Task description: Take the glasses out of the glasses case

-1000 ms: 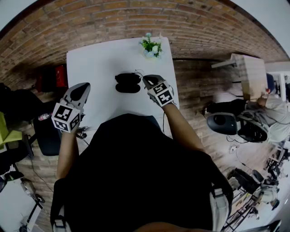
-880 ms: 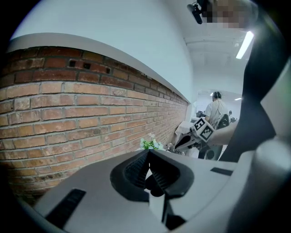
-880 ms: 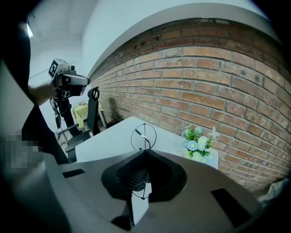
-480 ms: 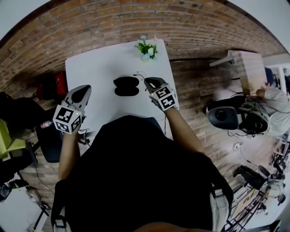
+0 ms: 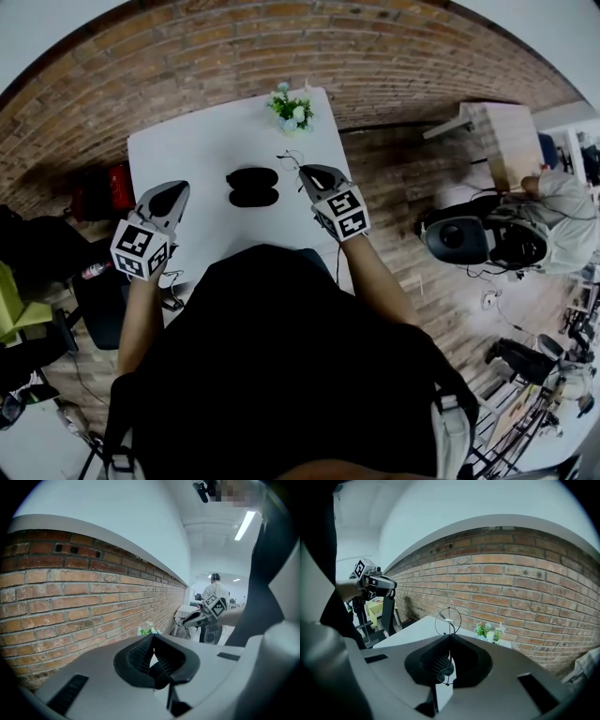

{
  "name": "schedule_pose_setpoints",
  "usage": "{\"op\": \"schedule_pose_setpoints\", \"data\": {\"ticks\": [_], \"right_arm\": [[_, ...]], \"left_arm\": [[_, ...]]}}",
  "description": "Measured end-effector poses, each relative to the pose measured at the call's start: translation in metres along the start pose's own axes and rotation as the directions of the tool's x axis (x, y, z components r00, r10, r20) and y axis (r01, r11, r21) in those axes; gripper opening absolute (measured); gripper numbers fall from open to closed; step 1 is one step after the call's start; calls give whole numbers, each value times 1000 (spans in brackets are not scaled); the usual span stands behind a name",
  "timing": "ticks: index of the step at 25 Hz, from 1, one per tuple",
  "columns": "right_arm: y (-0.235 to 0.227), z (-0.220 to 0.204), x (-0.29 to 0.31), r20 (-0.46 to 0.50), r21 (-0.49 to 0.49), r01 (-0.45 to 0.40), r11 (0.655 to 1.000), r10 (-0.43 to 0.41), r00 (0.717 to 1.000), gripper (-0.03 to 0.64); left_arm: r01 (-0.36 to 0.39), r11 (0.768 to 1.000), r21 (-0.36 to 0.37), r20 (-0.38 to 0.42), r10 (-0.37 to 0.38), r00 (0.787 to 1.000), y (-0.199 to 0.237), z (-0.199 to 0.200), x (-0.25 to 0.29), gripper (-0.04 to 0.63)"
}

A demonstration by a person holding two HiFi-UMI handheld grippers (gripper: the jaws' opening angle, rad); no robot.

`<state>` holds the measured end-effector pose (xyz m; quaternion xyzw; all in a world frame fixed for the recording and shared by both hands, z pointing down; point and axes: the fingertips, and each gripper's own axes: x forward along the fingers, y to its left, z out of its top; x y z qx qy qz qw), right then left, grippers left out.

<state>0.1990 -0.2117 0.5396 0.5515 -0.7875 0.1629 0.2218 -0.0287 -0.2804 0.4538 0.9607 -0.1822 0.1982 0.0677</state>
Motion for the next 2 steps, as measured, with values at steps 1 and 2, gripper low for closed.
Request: {"op": "schedule_pose_setpoints", "data": {"ticks": [1, 2], "right_arm": [[-1, 0, -2, 1, 2, 4, 1000, -4, 1000, 25], [-2, 0, -4, 2, 4, 7, 1000, -7, 1000, 25]], "left_arm": [[3, 1000, 1, -2, -3, 1000, -2, 0, 0, 11], [5, 1000, 2, -4, -5, 1000, -3, 0, 1, 11]]}}
